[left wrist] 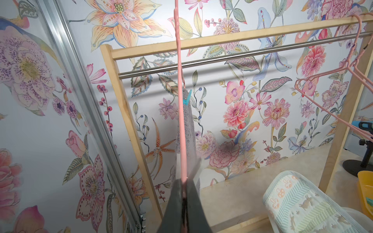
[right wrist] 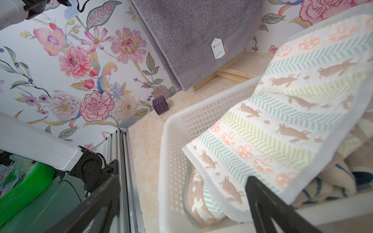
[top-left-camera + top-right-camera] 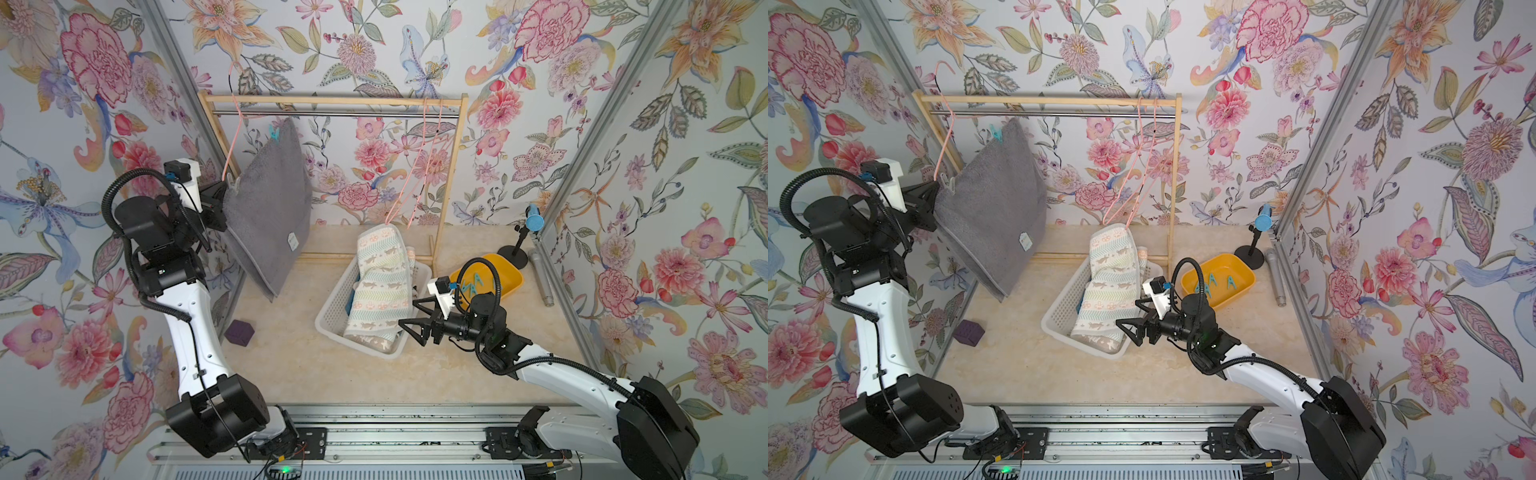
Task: Remove the clothespins securing towels to the hanger
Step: Pick up the hanger from the clothesline.
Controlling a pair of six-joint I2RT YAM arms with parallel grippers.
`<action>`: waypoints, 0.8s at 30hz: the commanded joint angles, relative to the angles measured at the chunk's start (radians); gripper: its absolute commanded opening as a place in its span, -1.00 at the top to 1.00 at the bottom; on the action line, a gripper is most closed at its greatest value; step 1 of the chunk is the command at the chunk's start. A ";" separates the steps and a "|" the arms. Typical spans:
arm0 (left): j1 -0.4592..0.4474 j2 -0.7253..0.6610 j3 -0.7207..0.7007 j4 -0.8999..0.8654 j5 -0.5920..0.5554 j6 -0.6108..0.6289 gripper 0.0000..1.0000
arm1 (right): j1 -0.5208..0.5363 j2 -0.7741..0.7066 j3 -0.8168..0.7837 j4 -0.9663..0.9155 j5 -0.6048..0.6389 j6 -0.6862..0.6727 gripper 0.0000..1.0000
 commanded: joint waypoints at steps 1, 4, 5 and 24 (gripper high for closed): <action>-0.016 -0.088 -0.017 0.129 -0.035 -0.006 1.00 | 0.000 -0.012 -0.017 0.037 -0.018 0.011 -1.00; -0.022 -0.117 -0.068 0.139 -0.040 -0.004 1.00 | 0.004 -0.013 -0.017 0.039 -0.020 0.014 -1.00; -0.024 -0.128 -0.088 0.146 -0.043 -0.003 1.00 | 0.006 -0.013 -0.018 0.041 -0.020 0.014 -1.00; -0.157 -0.324 -0.221 0.080 -0.190 0.014 1.00 | 0.017 -0.036 -0.018 0.005 0.034 -0.003 -1.00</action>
